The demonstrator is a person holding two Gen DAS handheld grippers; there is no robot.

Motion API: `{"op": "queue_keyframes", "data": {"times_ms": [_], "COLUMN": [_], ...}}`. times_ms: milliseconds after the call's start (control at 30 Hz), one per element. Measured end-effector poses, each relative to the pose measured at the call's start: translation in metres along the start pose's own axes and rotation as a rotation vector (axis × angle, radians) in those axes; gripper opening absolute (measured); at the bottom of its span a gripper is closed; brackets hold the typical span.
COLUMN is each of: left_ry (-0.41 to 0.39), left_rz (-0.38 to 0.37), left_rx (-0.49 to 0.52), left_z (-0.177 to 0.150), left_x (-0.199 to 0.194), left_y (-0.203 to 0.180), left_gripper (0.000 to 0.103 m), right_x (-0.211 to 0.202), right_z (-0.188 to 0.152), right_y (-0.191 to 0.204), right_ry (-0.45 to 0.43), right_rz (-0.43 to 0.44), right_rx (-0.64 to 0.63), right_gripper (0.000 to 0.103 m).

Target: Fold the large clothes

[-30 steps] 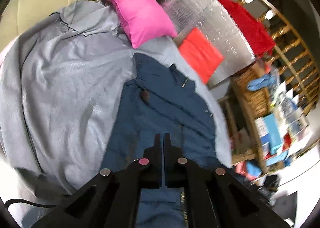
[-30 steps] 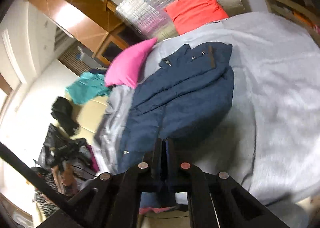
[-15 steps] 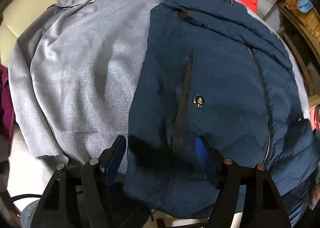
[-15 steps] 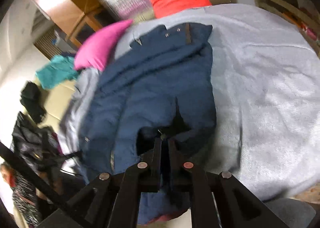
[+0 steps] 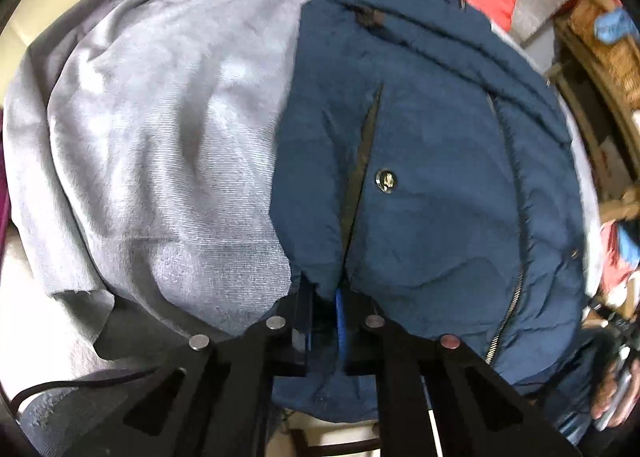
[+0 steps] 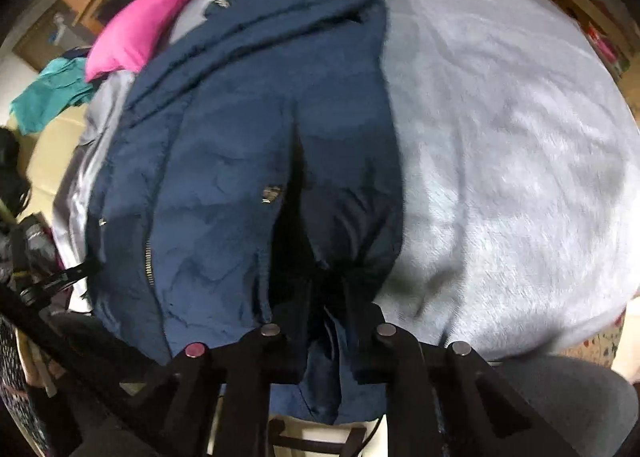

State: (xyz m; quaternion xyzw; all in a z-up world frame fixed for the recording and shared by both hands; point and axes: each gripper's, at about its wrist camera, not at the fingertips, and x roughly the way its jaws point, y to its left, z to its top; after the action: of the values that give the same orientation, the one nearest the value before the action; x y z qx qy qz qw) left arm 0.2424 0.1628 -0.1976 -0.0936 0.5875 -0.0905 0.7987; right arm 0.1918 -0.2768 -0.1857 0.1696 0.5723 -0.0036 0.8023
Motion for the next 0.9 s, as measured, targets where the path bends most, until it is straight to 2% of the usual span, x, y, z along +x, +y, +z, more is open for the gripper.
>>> {"op": "queue_keyframes", "data": {"times_ms": [33,67,100,167,233,300,367,400,467,500,567,700,767,900], "left_ry": [-0.01,-0.018,-0.026,-0.022,-0.016,-0.012,-0.009,-0.008,-0.008,-0.014,-0.039,-0.099,-0.126,-0.148], "left_rz": [-0.019,-0.025,-0.023,0.007,0.038,0.054,0.056,0.059,0.066,0.06,-0.007,-0.218,-0.306,-0.45], "left_rx": [-0.016,-0.023,-0.026,-0.006,0.015,0.021,0.016,0.014,0.02,0.021,0.011,-0.064,-0.085,-0.118], "left_z": [-0.001,-0.001,-0.001,-0.002,-0.006,-0.005,-0.004,-0.003,-0.004,-0.003,-0.002,-0.002,0.001,0.021], "left_x": [-0.003,-0.006,-0.007,-0.006,-0.005,-0.006,-0.003,-0.002,0.0,-0.002,-0.012,-0.039,-0.051,-0.067], "left_y": [0.004,0.007,0.008,0.006,-0.002,-0.009,-0.011,-0.011,-0.013,-0.015,-0.014,0.01,0.019,0.027], "left_gripper": [0.009,0.009,0.009,0.009,0.009,0.009,0.009,0.009,0.009,0.009,0.008,0.007,0.007,0.006], "right_x": [-0.001,0.0,0.001,0.004,0.009,0.018,0.022,0.022,0.02,0.016,0.001,-0.039,-0.058,-0.089], "right_z": [0.0,0.0,0.0,0.002,0.001,0.0,-0.005,-0.007,-0.012,-0.014,-0.018,-0.022,-0.019,-0.001], "right_y": [-0.004,-0.009,-0.013,-0.014,-0.01,-0.009,-0.006,-0.003,0.003,0.006,0.009,0.0,-0.007,-0.024], "right_ry": [-0.001,0.004,0.014,0.026,0.041,0.088,0.11,0.113,0.113,0.097,0.049,-0.047,-0.105,-0.171], "right_rz": [-0.006,-0.007,0.005,0.002,-0.044,-0.06,-0.073,-0.075,-0.069,-0.064,-0.024,0.132,0.234,0.383], "right_rx": [0.026,0.052,0.073,0.07,0.046,0.035,0.015,-0.004,-0.04,-0.056,-0.066,-0.068,-0.078,-0.074], "right_gripper": [0.021,0.029,0.05,0.075,0.075,0.07,0.055,0.035,0.015,0.01,0.008,0.005,0.005,0.004]}}
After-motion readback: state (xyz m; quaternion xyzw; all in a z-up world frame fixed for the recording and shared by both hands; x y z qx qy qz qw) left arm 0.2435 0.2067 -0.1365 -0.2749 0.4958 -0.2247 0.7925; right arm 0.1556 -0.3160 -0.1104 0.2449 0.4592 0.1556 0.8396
